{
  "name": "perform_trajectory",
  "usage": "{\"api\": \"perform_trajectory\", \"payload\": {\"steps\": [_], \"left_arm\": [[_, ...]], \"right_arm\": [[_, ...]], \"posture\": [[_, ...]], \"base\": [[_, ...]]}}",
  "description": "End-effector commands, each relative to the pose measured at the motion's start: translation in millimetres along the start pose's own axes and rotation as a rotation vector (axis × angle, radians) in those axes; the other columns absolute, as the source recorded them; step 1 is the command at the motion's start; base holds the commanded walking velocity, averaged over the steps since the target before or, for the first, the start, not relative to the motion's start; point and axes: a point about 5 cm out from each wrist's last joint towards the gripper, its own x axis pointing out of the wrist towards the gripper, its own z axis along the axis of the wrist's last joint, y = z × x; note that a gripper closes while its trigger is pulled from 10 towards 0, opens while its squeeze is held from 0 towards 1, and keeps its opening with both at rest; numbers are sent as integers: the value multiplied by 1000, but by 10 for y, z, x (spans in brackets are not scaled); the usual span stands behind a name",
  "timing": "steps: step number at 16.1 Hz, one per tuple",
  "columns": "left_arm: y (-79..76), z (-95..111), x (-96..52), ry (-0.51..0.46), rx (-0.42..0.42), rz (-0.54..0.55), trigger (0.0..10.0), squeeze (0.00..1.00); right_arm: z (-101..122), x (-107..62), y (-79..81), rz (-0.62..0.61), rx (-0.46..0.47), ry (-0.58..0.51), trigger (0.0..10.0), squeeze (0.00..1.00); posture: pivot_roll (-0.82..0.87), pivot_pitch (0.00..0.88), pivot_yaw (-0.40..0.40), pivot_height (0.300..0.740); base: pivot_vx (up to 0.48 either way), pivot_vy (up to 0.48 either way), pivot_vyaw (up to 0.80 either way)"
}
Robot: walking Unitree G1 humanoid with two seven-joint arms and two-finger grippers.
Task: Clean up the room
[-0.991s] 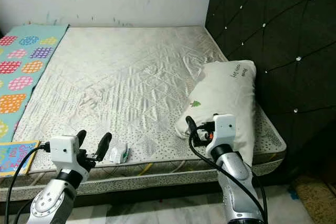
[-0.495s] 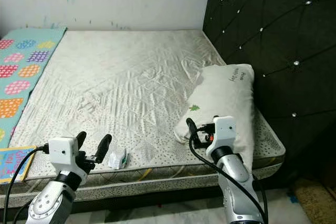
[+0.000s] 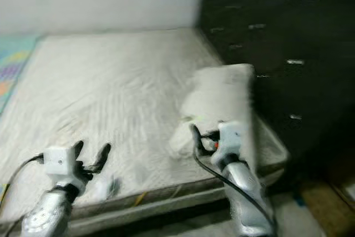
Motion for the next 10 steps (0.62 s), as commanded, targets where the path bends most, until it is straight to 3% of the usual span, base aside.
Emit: {"api": "perform_trajectory", "payload": {"steps": [1,6,10], "left_arm": [[81,-2,-53,15,26,27,10000,0],[170,-36,-33,40,3,145,10000,0],[148,-35,-30,40,4,127,10000,0]], "right_arm": [[94,65,81,16,11,-38,10000,0],[84,57,79,15,20,-34,10000,0],[81,61,92,16,35,-32,10000,0]], "posture": [[-106,8,-42,740],[-105,11,-41,740],[-103,13,-42,740]], "base": [[304,0,0],[55,0,0],[0,85,0]]}}
